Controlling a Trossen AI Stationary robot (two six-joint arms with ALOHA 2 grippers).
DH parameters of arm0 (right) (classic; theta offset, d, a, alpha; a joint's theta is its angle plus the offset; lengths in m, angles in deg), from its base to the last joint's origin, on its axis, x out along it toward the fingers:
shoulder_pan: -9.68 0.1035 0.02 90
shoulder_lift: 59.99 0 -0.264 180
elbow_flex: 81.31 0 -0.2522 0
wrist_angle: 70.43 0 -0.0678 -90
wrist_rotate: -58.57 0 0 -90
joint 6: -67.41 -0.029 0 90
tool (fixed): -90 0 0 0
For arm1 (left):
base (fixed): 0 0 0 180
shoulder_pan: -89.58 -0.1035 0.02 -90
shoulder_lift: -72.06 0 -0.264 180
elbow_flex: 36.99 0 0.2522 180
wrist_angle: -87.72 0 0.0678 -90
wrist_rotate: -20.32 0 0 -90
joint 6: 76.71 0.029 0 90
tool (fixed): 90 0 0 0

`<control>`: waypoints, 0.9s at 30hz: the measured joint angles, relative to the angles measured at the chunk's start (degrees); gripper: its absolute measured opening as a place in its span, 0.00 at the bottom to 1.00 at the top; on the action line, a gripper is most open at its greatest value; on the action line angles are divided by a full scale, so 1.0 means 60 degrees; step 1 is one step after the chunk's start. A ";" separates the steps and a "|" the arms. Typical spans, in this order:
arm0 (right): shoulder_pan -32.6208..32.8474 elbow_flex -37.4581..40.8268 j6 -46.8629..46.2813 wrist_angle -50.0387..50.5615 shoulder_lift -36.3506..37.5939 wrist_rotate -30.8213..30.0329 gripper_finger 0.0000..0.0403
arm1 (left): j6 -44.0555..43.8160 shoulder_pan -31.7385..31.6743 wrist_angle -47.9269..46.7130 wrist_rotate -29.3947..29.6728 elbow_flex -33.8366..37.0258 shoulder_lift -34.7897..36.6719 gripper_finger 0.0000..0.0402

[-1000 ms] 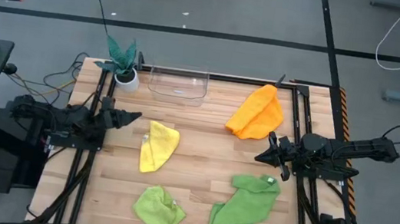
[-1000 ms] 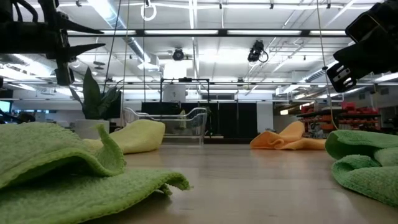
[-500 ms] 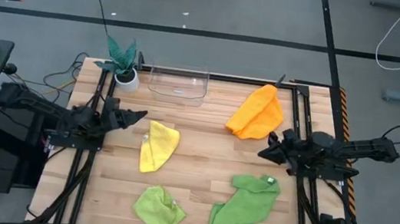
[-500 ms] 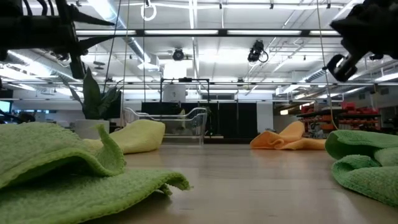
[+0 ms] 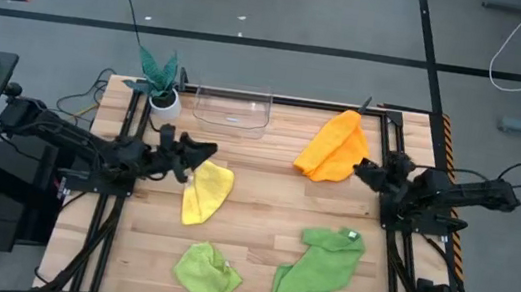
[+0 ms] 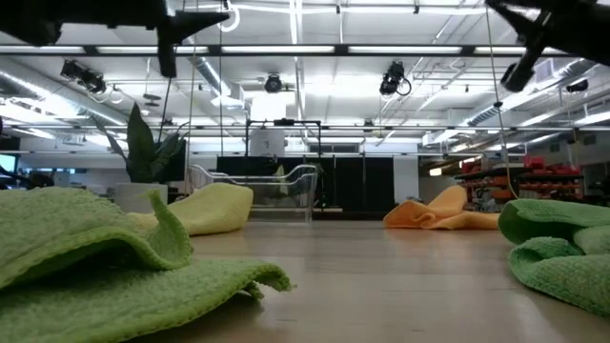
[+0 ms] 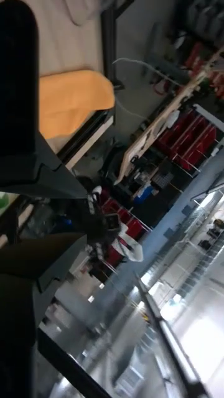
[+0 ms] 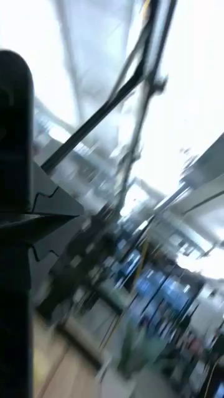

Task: Fold microfiber towels
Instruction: Fold the orange towel

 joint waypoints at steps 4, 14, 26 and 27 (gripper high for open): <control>0.0000 -0.0608 0.0414 -0.1261 0.0000 -0.0094 0.04 | 0.0322 -0.0030 -0.0011 -0.0006 -0.0584 -0.0857 0.27; 0.0000 -0.6326 0.2852 0.7144 -0.0607 -0.0950 0.04 | 0.0076 -0.0266 -0.0007 0.0009 -0.1336 -0.2491 0.27; 0.0000 -1.4478 0.1610 1.9013 -0.5627 -0.5551 0.04 | 0.0466 -0.0262 -0.0099 -0.0012 -0.1438 -0.2602 0.27; 0.0000 -1.4951 0.1371 1.9648 -0.5984 -0.5662 0.04 | 0.0493 -0.0262 -0.0152 -0.0011 -0.1438 -0.2602 0.27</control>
